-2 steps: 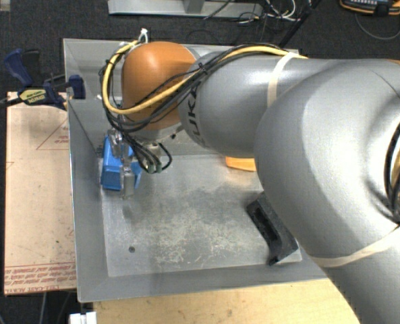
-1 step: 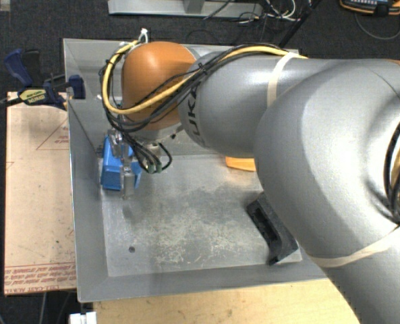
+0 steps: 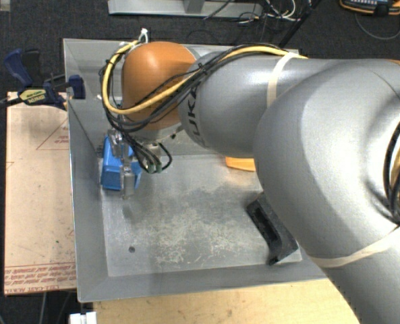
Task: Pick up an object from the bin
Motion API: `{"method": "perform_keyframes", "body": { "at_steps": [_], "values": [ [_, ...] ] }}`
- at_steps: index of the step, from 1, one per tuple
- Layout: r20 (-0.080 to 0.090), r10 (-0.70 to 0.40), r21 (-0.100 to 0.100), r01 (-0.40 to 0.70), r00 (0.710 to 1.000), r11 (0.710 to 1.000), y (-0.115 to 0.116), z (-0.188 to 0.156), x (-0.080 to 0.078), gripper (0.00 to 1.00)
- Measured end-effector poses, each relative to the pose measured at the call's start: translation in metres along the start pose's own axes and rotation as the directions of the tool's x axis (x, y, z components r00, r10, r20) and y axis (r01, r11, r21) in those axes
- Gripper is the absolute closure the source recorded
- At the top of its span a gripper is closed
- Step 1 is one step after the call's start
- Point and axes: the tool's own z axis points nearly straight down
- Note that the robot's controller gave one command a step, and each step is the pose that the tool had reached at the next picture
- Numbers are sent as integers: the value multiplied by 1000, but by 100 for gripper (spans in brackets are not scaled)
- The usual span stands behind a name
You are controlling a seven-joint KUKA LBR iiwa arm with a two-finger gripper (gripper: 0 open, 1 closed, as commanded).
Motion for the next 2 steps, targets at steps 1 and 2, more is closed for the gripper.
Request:
{"method": "perform_keyframes", "body": {
  "at_steps": [1,2],
  "values": [
    [0,0,0,0,1000,1000,0,0,0,0],
    [9,0,-5,0,1000,1000,2,-5,-3,100]
  ]
}}
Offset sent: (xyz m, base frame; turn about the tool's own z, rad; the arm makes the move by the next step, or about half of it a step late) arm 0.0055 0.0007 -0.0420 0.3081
